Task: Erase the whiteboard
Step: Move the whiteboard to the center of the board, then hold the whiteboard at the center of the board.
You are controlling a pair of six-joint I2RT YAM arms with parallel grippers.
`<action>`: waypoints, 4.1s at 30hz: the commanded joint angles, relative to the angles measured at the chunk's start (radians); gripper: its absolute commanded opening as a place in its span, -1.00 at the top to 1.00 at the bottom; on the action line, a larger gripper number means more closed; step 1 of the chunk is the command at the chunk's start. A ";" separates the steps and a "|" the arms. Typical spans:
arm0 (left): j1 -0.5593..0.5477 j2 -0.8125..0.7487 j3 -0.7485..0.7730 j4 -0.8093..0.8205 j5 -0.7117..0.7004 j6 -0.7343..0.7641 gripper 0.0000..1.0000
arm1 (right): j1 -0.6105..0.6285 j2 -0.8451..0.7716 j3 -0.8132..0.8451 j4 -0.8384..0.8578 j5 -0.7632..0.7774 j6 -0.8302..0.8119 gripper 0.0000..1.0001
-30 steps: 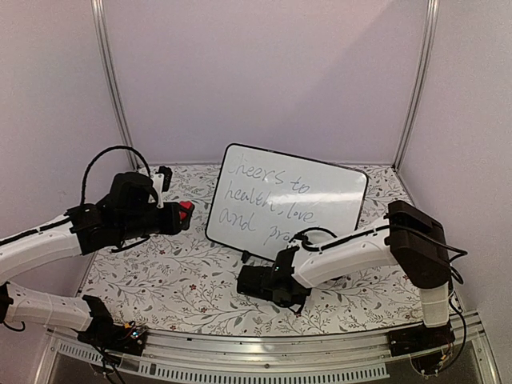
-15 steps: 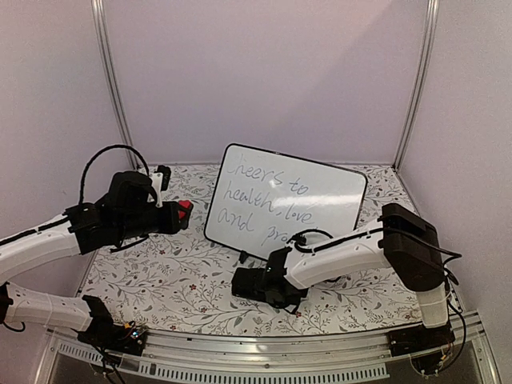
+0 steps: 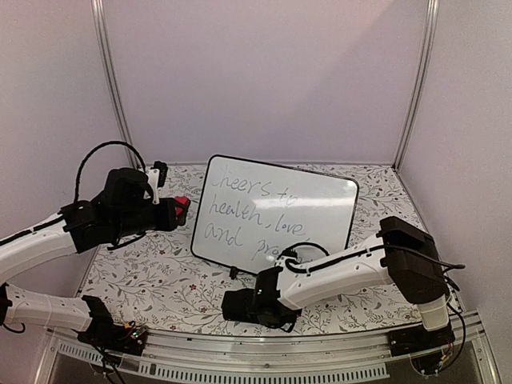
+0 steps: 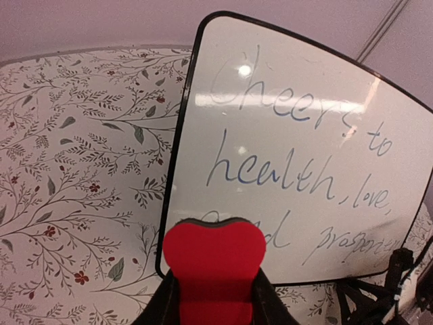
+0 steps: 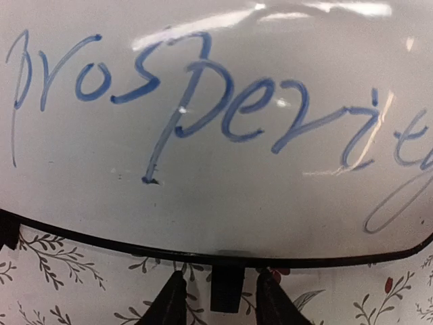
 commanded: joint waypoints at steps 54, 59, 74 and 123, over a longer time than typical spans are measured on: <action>0.015 0.151 0.209 0.143 0.423 0.384 0.52 | -1.132 -0.885 -0.453 0.805 -1.347 -1.532 -0.98; 0.041 0.156 0.206 0.152 0.475 0.378 0.52 | -1.151 -0.877 -0.492 0.868 -1.466 -1.552 -0.98; 0.079 0.134 0.183 0.184 0.532 0.371 0.52 | -1.164 -0.751 -0.560 1.111 -1.683 -1.501 -0.60; 0.160 0.312 0.383 0.071 0.356 0.307 0.53 | -1.013 -1.264 -0.918 1.051 -1.424 -1.133 1.00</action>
